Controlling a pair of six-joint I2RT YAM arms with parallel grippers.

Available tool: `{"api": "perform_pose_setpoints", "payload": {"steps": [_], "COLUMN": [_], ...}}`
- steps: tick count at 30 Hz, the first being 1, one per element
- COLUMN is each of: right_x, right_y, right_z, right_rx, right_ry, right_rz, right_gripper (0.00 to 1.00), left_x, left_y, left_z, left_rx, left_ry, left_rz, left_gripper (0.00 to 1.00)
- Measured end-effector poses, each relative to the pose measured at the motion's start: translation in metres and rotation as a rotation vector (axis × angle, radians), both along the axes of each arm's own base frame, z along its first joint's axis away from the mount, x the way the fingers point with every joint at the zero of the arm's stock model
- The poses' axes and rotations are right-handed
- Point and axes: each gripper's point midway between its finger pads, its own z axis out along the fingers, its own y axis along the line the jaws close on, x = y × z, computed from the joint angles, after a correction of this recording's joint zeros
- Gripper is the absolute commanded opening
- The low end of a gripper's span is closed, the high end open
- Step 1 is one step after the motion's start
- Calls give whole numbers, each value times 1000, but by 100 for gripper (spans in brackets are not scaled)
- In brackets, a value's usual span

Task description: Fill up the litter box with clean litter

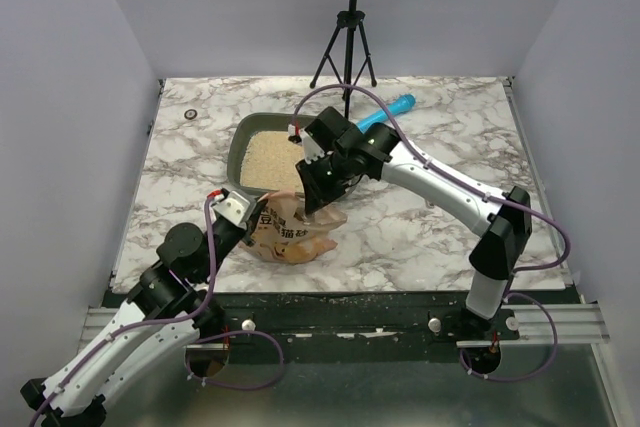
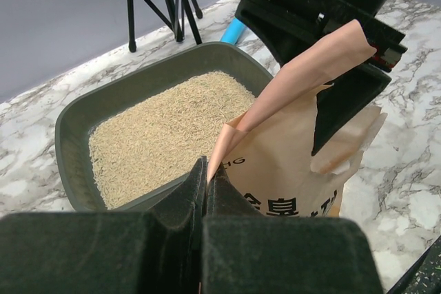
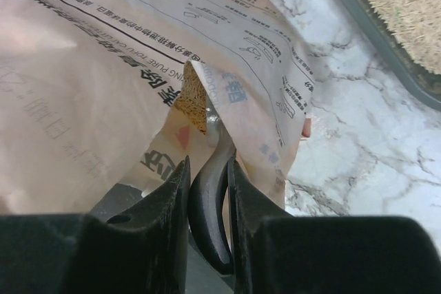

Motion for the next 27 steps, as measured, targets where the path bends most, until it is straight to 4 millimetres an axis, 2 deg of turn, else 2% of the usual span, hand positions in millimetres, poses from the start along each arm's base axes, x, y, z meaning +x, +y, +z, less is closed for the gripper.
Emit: {"api": "perform_pose_setpoints", "payload": {"steps": [8, 13, 17, 27], "right_x": [-12, -18, -20, -25], "right_y": [-2, -14, -15, -11], "right_z": [-24, -47, -60, -73], "right_rx": [124, 289, 405, 629], "right_ry": [119, 234, 309, 434], "right_rz": [-45, -137, -185, -260], "right_gripper": [0, 0, 0, 1], "left_x": [-1, -1, -2, -3], "left_y": [2, 0, -3, -9], "left_z": [-1, -1, -4, -9], "left_rx": [1, 4, 11, 33], "left_ry": [1, 4, 11, 12], "left_rz": [4, -2, -19, -53], "left_gripper": [0, 0, 0, 0]}}
